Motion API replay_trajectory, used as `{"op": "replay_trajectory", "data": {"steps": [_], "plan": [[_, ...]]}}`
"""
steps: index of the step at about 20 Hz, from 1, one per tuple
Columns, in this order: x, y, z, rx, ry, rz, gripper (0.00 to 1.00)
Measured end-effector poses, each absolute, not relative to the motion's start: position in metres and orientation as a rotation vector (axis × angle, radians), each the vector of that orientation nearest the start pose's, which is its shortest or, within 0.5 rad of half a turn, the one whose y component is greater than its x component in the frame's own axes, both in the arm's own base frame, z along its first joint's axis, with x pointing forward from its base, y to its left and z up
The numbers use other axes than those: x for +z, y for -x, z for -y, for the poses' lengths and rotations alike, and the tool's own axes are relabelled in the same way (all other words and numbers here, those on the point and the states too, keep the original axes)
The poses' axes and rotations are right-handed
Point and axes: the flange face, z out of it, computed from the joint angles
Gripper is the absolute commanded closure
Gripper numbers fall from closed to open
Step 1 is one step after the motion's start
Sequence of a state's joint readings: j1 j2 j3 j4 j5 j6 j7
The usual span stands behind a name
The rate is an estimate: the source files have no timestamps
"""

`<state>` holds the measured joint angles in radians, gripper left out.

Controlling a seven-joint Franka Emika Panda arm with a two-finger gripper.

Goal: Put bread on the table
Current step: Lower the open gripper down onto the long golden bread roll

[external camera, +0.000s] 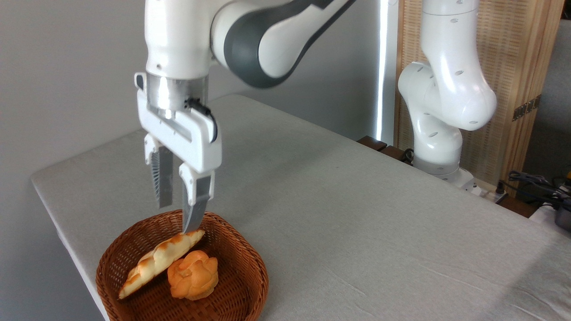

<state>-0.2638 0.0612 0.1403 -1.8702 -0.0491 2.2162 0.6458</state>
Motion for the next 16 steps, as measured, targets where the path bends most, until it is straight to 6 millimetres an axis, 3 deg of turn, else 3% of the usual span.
{"op": "replay_trajectory", "data": {"steps": [7,16], "plan": [[0.473,-0.627,0.082,-0.58,2.798,-1.093,0.0],[0.431,-0.644,0.088,-0.607,2.772,-1.092,0.0]]}}
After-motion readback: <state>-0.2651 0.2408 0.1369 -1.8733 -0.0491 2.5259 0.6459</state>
